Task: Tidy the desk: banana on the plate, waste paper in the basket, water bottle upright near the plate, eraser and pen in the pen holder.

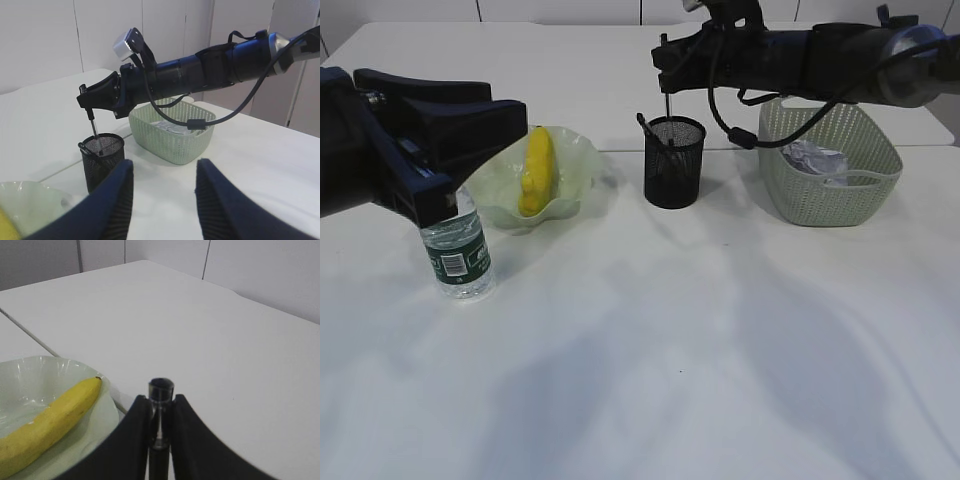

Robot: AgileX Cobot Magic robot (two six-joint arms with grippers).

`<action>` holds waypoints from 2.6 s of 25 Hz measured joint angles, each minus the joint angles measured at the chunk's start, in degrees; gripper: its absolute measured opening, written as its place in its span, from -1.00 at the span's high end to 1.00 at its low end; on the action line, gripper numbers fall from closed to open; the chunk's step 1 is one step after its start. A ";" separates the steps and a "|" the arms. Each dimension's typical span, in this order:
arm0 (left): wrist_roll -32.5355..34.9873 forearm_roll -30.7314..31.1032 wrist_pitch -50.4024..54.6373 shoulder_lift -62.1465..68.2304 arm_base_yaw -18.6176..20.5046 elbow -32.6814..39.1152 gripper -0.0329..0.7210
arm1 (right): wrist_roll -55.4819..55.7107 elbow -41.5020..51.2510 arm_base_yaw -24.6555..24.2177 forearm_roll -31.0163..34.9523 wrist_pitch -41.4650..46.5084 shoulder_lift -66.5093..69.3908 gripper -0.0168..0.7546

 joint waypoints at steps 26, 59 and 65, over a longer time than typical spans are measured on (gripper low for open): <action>0.00 -1.39 9.78 -5.89 0.00 0.00 0.12 | 15.78 -0.19 0.00 -8.38 2.88 -5.32 0.16; 0.00 -9.90 44.68 -33.11 0.00 0.00 0.12 | 49.40 34.18 0.00 -47.71 7.34 -49.83 0.13; 0.00 -11.28 53.93 -40.53 0.00 0.00 0.12 | 52.20 40.89 0.00 -47.71 8.60 -59.25 0.13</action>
